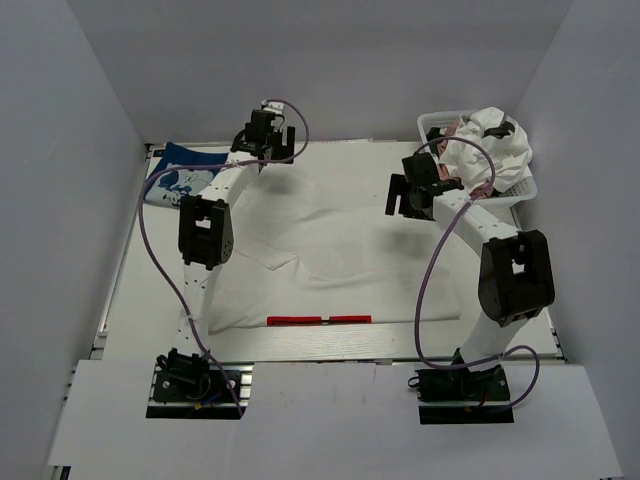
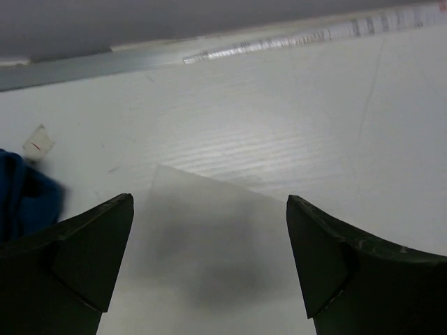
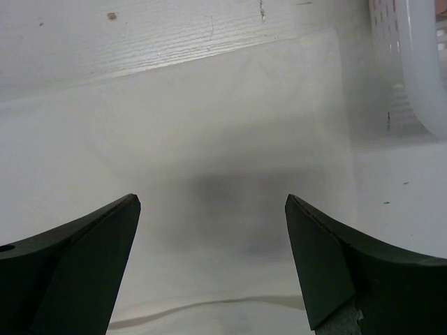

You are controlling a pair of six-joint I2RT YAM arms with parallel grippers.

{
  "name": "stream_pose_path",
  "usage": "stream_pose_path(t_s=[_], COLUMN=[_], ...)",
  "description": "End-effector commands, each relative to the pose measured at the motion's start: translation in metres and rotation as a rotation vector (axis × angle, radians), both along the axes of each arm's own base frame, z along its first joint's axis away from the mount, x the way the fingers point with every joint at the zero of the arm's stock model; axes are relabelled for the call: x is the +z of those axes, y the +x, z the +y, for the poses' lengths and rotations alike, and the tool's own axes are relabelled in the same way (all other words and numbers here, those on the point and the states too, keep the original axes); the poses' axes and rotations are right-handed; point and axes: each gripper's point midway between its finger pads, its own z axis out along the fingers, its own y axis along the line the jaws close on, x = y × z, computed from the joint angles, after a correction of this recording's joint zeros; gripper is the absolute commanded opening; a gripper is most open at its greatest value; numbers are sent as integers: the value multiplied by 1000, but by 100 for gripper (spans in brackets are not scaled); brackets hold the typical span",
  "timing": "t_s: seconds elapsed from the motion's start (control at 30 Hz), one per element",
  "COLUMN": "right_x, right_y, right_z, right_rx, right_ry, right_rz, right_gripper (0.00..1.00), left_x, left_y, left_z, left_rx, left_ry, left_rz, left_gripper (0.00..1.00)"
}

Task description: Fold and stack the t-shirts

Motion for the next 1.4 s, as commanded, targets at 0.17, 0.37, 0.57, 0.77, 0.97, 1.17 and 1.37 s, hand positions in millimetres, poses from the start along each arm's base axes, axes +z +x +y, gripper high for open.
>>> stream_pose_path(t_s=[0.17,0.37,0.57,0.77,0.97,1.17,1.37], right_x=[14,26,25,27,-1,-38,-53], right_y=[4,-3,1,24,66,87,96], right_z=[-5,-3,-7,-13,-7,-4,-14], right_rx=[-75,-59,-83,-241,-325,-385,-451], right_ry=[4,29,12,26,59,43,1], right_rz=[-16,-36,-45,-60,-1,96,105], right_gripper=[90,90,90,90,90,90,90], left_x=[-12,-41,-69,-82,-84,-27,3], left_y=[28,41,19,-4,-1,7,0], left_z=[17,31,36,36,36,34,26], left_rx=[159,233,236,239,240,222,168], left_ry=[-104,-130,-101,-73,-71,-112,-159], left_rz=[-15,-11,77,127,132,-2,-70], left_gripper=[100,100,81,30,0,0,0])
